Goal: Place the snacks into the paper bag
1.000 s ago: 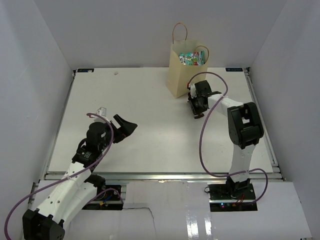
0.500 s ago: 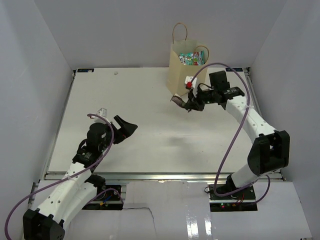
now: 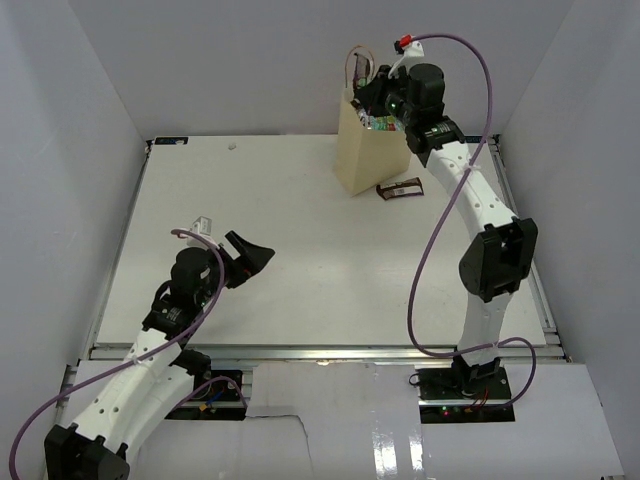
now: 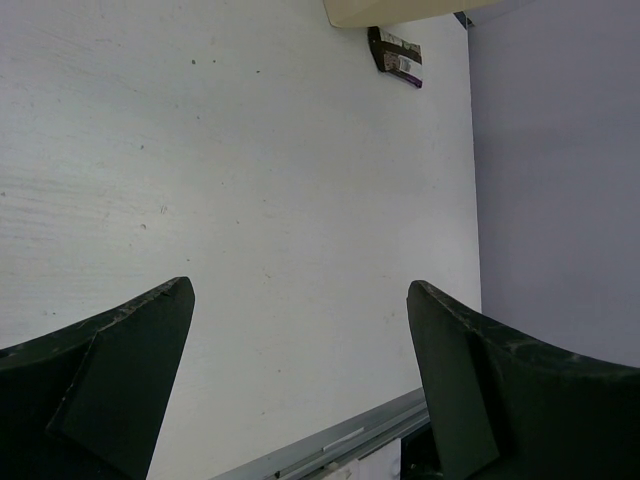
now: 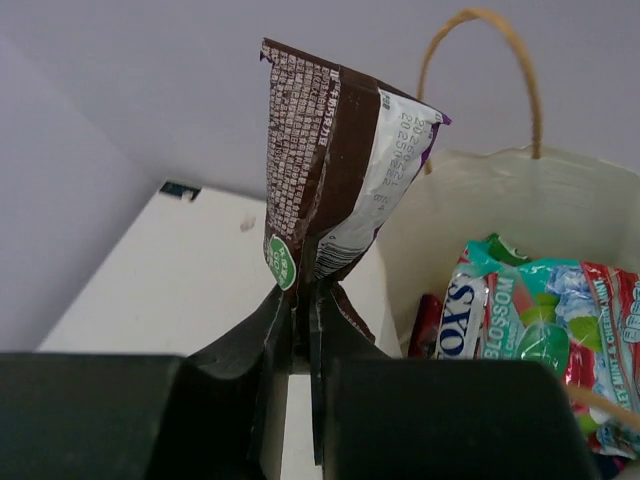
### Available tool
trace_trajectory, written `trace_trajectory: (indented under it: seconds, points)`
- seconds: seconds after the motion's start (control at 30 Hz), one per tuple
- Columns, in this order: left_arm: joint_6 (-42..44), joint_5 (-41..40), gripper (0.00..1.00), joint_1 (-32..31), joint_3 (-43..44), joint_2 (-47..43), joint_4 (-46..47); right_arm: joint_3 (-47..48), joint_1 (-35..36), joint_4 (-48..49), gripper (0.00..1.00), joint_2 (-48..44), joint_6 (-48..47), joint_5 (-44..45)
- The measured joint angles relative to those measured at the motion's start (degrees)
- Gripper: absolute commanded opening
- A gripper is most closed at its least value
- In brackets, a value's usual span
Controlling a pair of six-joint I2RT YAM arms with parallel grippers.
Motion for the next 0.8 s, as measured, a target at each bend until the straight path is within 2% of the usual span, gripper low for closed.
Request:
trace_trajectory:
  seconds: [0.07,0.1,0.13,0.17,0.23,0.3,0.33,0.43,0.5,0.67,0.77,0.8]
  points:
    - [-0.2,-0.1,0.98,0.0,0.0,-0.3,-0.1,4.5,0.0,0.9,0.08,4.0,4.7,4.6]
    - [-0.3,-0.1,0.98,0.0,0.0,-0.4,-0.2,6.1,0.0,1.3,0.12,5.6,6.4,6.7]
    - [-0.4,-0.2,0.98,0.0,0.0,-0.5,-0.3,7.3,-0.1,1.6,0.28,6.9,7.6,8.8]
    - [-0.6,-0.3,0.98,0.0,0.0,-0.6,-0.5,8.1,-0.2,1.6,0.36,7.9,8.6,10.5]
    - [-0.7,-0.6,0.98,0.0,0.0,-1.0,-0.8,8.8,-0.4,1.9,0.48,9.1,9.1,13.0]
    - [-0.8,-0.9,0.98,0.0,0.0,-1.3,-1.0,8.5,-0.5,2.2,0.55,9.5,8.7,13.9]
    - [-0.8,-1.0,0.98,0.0,0.0,-1.4,-1.0,8.1,-0.6,2.7,0.65,9.5,8.1,13.7]
    - [-0.9,-1.1,0.98,0.0,0.0,-1.2,-0.9,6.8,-0.9,4.5,0.8,8.8,3.8,8.1]
    - [-0.8,-1.0,0.98,0.0,0.0,-0.3,-0.5,6.0,-1.3,5.0,0.79,7.9,-0.9,-0.8]
    - [-0.1,-0.9,0.98,0.0,0.0,3.1,0.0,2.5,-3.7,3.9,0.74,1.2,-17.2,-32.8]
    - [0.1,-0.7,0.98,0.0,0.0,3.4,0.3,-2.6,-7.1,2.6,0.57,-4.9,-28.2,-51.0]
    - [0.2,-0.7,0.98,0.0,0.0,3.4,0.5,-4.8,-8.7,2.4,0.48,-6.6,-30.7,-55.3]
